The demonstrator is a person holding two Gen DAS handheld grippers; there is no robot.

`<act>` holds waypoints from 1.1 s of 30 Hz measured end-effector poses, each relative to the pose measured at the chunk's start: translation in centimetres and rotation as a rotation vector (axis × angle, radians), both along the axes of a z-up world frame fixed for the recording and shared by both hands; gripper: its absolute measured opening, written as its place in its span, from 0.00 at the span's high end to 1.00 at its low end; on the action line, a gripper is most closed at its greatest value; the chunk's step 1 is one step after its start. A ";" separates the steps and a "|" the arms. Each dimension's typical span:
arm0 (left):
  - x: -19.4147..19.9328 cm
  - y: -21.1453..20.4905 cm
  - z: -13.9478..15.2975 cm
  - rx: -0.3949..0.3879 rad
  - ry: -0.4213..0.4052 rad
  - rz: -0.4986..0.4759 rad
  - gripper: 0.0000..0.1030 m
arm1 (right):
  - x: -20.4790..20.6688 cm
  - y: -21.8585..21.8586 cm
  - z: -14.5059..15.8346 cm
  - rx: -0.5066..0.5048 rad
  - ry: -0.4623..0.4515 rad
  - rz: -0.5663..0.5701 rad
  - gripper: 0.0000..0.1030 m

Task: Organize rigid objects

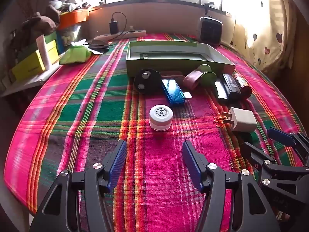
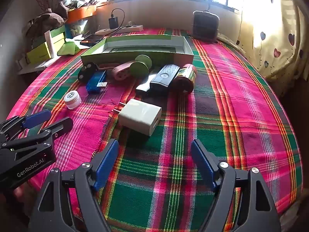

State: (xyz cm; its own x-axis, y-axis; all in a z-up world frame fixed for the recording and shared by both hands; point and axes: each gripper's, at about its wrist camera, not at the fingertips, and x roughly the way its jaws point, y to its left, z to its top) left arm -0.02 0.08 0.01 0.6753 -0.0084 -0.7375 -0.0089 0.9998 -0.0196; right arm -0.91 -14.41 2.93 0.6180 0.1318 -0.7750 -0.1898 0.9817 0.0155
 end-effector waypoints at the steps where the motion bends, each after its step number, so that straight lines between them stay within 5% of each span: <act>1: 0.1 0.0 0.0 0.001 0.011 -0.002 0.43 | 0.0 0.0 0.0 0.000 0.000 0.000 0.25; 33: -0.6 -0.2 0.5 0.020 -0.024 0.004 0.42 | -0.3 0.0 -0.1 0.006 -0.031 -0.011 0.25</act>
